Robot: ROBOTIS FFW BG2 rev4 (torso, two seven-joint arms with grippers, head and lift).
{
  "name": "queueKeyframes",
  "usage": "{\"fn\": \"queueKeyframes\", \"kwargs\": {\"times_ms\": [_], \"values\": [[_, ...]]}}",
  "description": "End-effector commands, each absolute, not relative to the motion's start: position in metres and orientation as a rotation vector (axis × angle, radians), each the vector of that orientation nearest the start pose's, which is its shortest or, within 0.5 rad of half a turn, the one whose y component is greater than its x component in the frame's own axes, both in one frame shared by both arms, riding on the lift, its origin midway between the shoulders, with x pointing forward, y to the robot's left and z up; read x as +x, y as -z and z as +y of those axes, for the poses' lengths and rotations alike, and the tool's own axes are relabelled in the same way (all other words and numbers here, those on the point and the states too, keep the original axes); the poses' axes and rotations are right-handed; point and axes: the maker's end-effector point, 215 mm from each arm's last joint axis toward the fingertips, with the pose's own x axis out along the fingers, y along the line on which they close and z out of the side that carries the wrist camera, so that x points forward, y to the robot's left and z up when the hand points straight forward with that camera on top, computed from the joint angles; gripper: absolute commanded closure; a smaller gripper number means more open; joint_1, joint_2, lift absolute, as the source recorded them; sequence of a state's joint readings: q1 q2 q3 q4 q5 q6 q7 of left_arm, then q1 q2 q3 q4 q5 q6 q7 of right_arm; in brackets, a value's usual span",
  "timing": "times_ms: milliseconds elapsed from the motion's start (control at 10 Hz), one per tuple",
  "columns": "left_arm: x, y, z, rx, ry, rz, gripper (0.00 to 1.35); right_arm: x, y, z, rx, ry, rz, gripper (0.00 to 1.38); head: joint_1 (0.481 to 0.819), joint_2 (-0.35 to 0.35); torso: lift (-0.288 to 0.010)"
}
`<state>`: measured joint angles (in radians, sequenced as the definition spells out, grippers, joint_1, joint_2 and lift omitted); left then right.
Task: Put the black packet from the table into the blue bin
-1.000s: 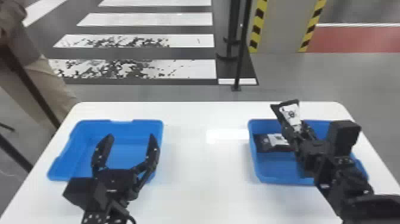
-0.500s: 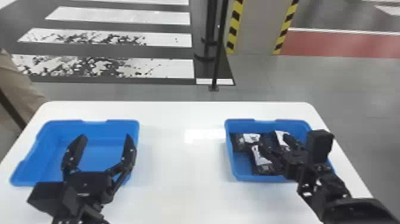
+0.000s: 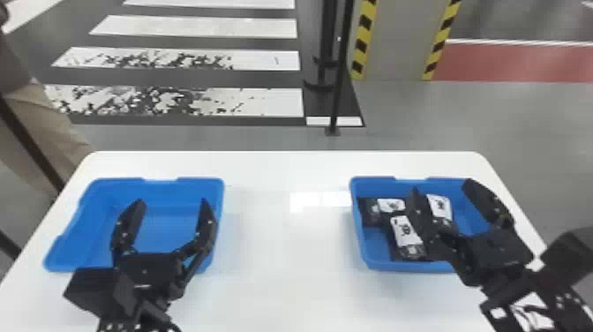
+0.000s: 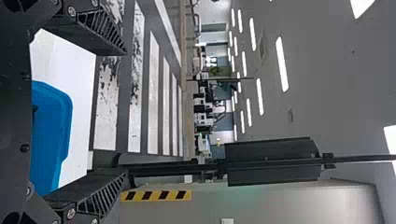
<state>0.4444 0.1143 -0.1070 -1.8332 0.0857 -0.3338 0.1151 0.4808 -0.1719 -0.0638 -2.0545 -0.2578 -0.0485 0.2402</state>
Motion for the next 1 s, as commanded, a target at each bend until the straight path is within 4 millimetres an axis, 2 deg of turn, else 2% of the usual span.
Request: {"fn": "queueKeyframes", "kwargs": {"times_ms": [0,200,300,900], "values": [[0.446,0.332,0.218,-0.043,0.006,-0.140,0.10,0.430,0.304,-0.227,0.105,-0.272,-0.065,0.13,0.695,-0.016,-0.110],[0.446,0.332,0.218,-0.043,0.006,-0.140,0.10,0.420,0.324,-0.230,0.140,-0.271,-0.035,0.13,0.695,-0.009,-0.110],[0.446,0.333,0.218,-0.042,0.006,-0.137,0.10,0.420,0.326,-0.232,0.141,-0.267,-0.030,0.13,0.695,-0.012,-0.110],[0.447,0.331,0.217,-0.042,0.009,-0.142,0.10,0.422,0.325,-0.229,0.136,-0.267,-0.029,0.13,0.695,-0.016,-0.110]]}}
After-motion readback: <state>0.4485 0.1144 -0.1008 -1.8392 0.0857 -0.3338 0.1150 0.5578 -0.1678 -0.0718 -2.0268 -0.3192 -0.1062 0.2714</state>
